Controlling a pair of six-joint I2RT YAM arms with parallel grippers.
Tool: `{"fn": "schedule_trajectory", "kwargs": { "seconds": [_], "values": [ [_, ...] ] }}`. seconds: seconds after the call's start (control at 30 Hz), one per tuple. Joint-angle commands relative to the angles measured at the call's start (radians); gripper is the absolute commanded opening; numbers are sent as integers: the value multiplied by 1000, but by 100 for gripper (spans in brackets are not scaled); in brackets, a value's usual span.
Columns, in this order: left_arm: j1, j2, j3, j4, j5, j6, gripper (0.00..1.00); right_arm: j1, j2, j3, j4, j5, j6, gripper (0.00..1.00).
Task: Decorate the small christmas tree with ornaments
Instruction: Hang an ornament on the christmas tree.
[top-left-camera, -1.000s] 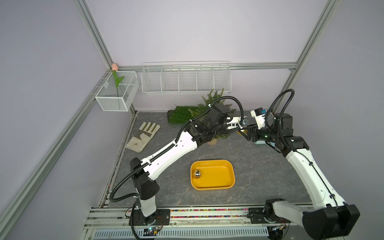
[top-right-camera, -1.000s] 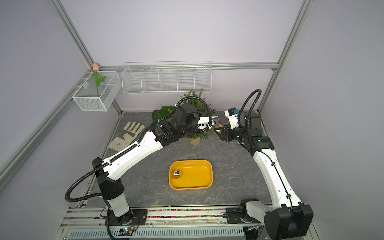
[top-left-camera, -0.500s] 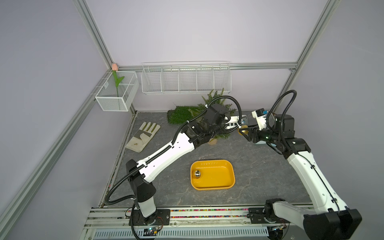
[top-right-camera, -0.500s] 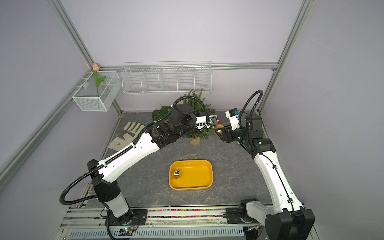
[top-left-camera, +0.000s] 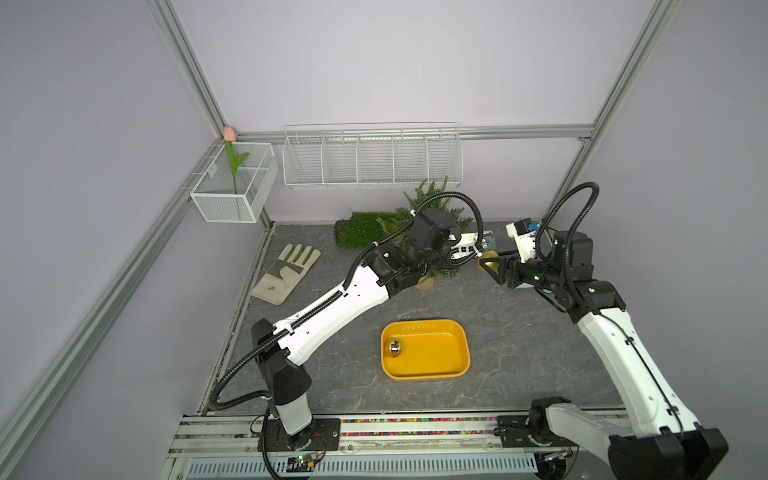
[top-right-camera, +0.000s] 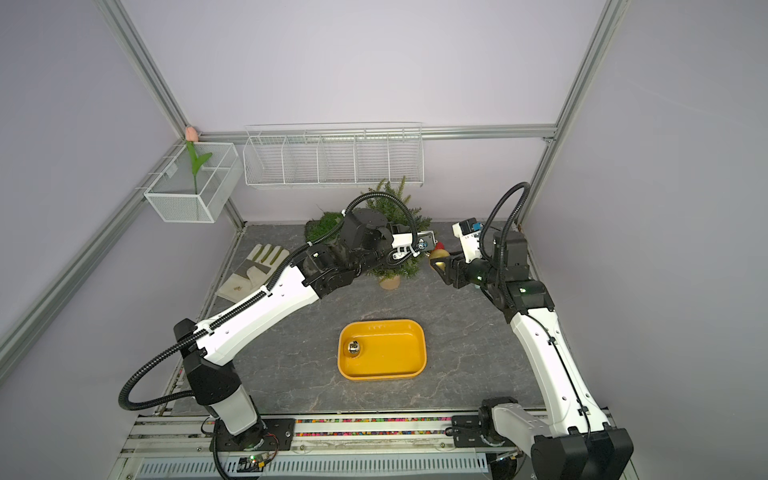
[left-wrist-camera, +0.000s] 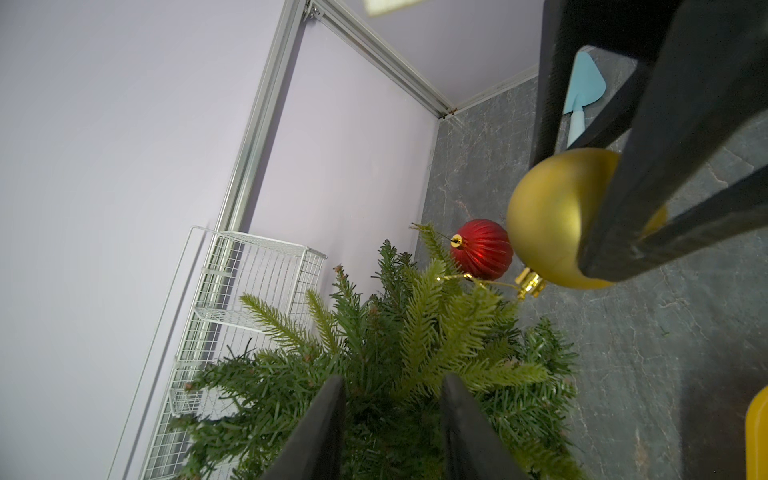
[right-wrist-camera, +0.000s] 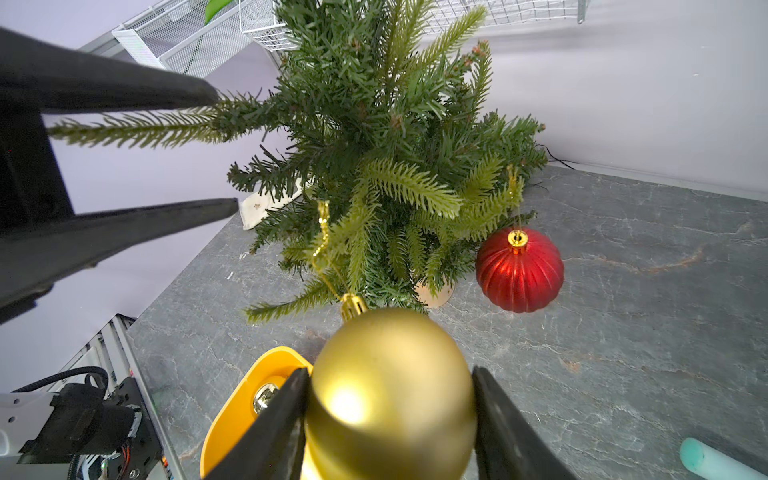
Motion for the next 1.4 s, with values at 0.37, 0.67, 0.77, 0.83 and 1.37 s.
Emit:
{"fn": "schedule_trajectory", "kwargs": {
  "seconds": [0.37, 0.67, 0.77, 0.83, 1.37],
  "values": [
    [4, 4, 59, -30, 89, -14, 38, -4, -100, 1, 52, 22, -10, 38],
    [23, 43, 121, -90, 162, -25, 38, -5, -123, 9, 57, 31, -14, 38],
    [30, 50, 130, -99, 199, -26, 38, -3, -127, 22, 59, 32, -16, 38],
    [38, 57, 141, -111, 220, -32, 38, -4, -134, 25, 67, 33, -15, 38],
    [102, 99, 191, -174, 490, -70, 42, -2, -159, 31, 142, -55, 6, 38]
  ]
}}
